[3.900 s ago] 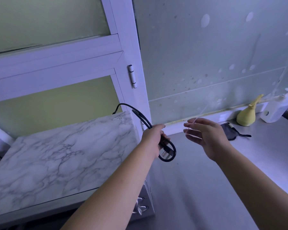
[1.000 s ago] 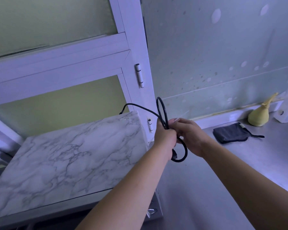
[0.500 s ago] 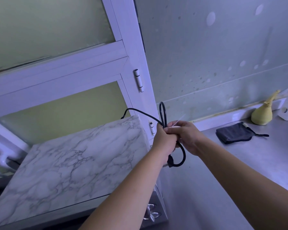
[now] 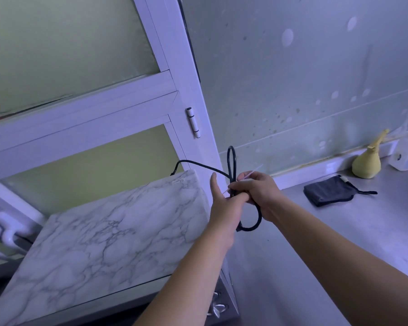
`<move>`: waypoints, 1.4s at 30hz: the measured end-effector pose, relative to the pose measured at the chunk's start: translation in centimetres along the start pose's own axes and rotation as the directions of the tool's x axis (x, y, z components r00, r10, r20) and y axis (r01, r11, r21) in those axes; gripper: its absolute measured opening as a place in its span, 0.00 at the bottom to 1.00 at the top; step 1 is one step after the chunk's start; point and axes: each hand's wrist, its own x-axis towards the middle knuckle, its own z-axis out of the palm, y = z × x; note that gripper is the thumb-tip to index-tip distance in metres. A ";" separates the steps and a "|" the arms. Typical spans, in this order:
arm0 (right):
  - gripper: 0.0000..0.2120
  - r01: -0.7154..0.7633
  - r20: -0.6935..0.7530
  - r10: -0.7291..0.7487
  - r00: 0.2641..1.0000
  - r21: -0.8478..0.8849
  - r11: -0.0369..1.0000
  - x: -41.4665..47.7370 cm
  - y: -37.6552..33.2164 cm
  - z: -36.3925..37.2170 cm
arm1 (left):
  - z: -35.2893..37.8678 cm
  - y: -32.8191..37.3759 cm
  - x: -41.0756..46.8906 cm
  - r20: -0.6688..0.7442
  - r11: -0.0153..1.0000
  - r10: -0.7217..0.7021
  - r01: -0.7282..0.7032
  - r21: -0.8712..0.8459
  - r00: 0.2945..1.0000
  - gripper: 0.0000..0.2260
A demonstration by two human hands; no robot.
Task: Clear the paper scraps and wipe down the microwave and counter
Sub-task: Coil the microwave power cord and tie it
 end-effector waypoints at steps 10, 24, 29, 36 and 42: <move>0.10 0.009 -0.099 0.006 0.995 0.148 0.989 0.2 0.7 -0.2 | 0.3 -0.6 -1.5 -0.253 0.902 -0.195 0.072 -0.426 0.947 0.03; 0.16 0.094 -0.170 -0.085 0.982 0.049 0.994 -0.8 1.9 0.7 | -3.0 0.6 -0.3 -0.067 0.817 0.573 -0.562 0.127 0.817 0.08; 0.15 0.200 -0.167 -0.194 0.967 0.016 0.980 -1.6 2.2 1.7 | -3.3 2.6 0.4 0.087 0.730 0.627 -0.622 0.284 0.775 0.10; 0.17 0.263 -0.176 -0.277 0.945 -0.100 0.960 -1.4 2.4 3.2 | -3.6 3.8 1.0 0.106 0.642 0.694 -0.679 0.356 0.712 0.13; 0.16 0.286 -0.172 -0.311 0.935 -0.154 0.946 -1.6 2.4 3.3 | -3.8 3.9 1.0 0.131 0.665 0.669 -0.668 0.335 0.732 0.06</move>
